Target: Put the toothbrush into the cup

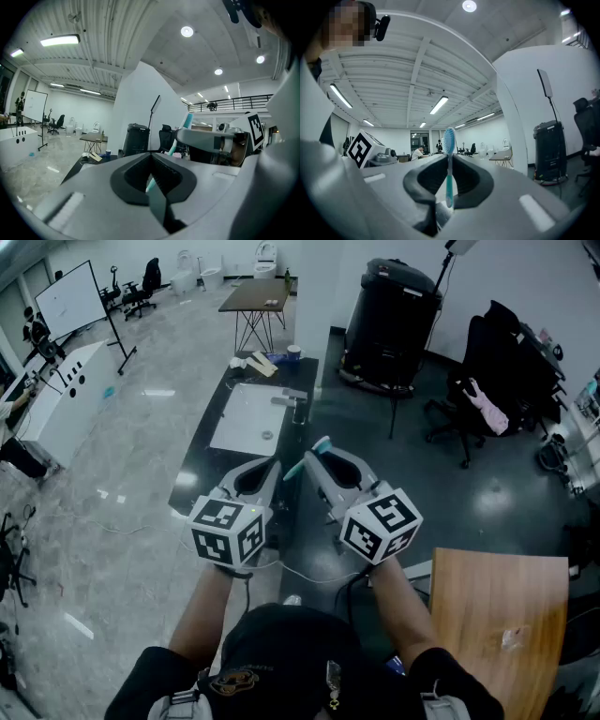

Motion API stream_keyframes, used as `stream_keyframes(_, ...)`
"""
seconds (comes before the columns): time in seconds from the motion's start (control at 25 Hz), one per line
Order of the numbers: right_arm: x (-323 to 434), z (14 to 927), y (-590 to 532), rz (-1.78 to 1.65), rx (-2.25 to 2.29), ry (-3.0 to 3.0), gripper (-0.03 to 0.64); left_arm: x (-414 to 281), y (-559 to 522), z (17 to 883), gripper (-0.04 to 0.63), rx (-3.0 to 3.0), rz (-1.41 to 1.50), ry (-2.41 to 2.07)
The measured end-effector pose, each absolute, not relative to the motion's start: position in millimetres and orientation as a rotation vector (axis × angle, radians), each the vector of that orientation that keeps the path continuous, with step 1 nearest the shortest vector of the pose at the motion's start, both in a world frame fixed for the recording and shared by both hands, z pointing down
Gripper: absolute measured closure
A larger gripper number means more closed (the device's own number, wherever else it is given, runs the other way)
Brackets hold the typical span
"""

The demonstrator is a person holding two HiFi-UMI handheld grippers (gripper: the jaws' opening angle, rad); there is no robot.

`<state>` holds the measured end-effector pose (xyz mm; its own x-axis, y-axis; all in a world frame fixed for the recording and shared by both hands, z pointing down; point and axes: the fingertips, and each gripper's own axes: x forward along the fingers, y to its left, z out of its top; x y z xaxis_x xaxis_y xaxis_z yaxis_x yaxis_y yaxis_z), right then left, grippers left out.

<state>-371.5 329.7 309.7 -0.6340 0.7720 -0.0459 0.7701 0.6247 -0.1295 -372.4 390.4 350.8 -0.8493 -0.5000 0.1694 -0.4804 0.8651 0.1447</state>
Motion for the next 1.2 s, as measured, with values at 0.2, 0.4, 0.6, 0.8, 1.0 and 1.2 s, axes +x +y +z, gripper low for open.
stream_keyframes(0.2,-369.3,307.7,333.2,0.198,-1.341,-2.819,0.583,-370.8,390.3,348.0,0.588,0.772,-0.139,-2.836)
stream_keyframes(0.4,-369.6,309.9,330.3,0.196,-1.323,-2.822,0.583,-371.3,387.3,348.6,0.588,0.79,-0.137,-2.833)
stream_keyframes(0.6,-368.4,312.2,323.8,0.202,-1.297,-2.829,0.584,-370.0,380.4,349.2,0.588,0.822,-0.127,-2.82)
stream_keyframes(0.8,-367.0,313.2,314.8,0.22,-1.263,-2.83,0.584,-366.4,368.8,349.1,0.588,0.876,-0.115,-2.8)
stream_keyframes(1.0,-365.0,316.6,295.8,0.211,-1.183,-2.862,0.584,-364.4,348.7,352.6,0.588,0.958,-0.107,-2.766)
stream_keyframes(1.2,-355.9,322.9,249.4,0.209,-1.01,-2.918,0.586,-358.1,301.9,357.0,0.588,1.119,-0.107,-2.7)
